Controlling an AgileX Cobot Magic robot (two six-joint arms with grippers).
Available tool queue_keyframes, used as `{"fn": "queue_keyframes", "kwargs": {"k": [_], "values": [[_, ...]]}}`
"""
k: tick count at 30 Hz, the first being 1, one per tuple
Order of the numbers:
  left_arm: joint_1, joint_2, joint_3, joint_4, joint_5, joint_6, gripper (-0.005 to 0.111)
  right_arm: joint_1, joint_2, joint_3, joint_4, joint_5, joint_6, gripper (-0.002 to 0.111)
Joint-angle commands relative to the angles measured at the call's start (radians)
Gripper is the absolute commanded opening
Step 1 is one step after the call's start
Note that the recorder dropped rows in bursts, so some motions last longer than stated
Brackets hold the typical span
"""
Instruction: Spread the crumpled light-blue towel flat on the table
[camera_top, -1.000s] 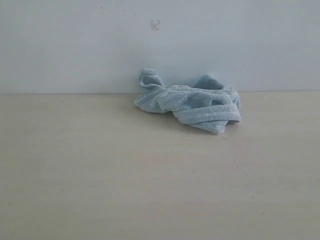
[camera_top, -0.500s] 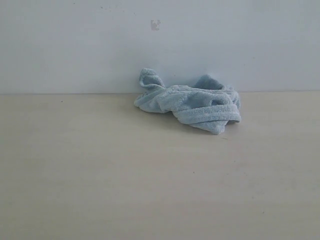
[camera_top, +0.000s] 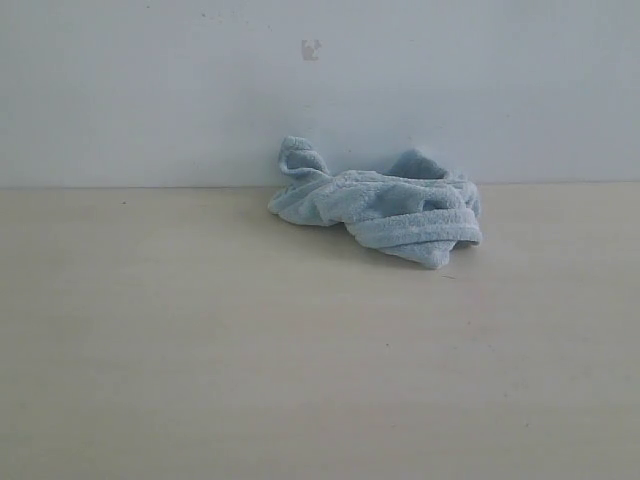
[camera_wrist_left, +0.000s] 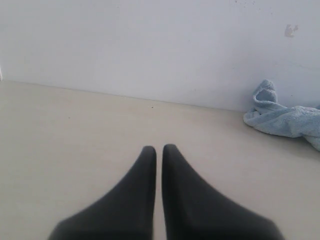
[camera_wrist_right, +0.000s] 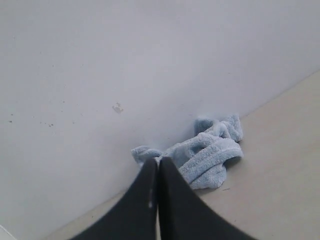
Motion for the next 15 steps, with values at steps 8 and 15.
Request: {"fn": "queue_keyframes", "kwargs": {"k": [8,15], "values": [[-0.006,-0.002,0.003,-0.001,-0.005,0.009,0.004,0.000,-0.005,-0.309,-0.024,0.211,-0.661,0.000],[-0.006,-0.002,0.003,-0.001,-0.005,0.009,0.004,0.083,-0.005,-0.373,-0.022,0.373,-0.745,0.000]]}}
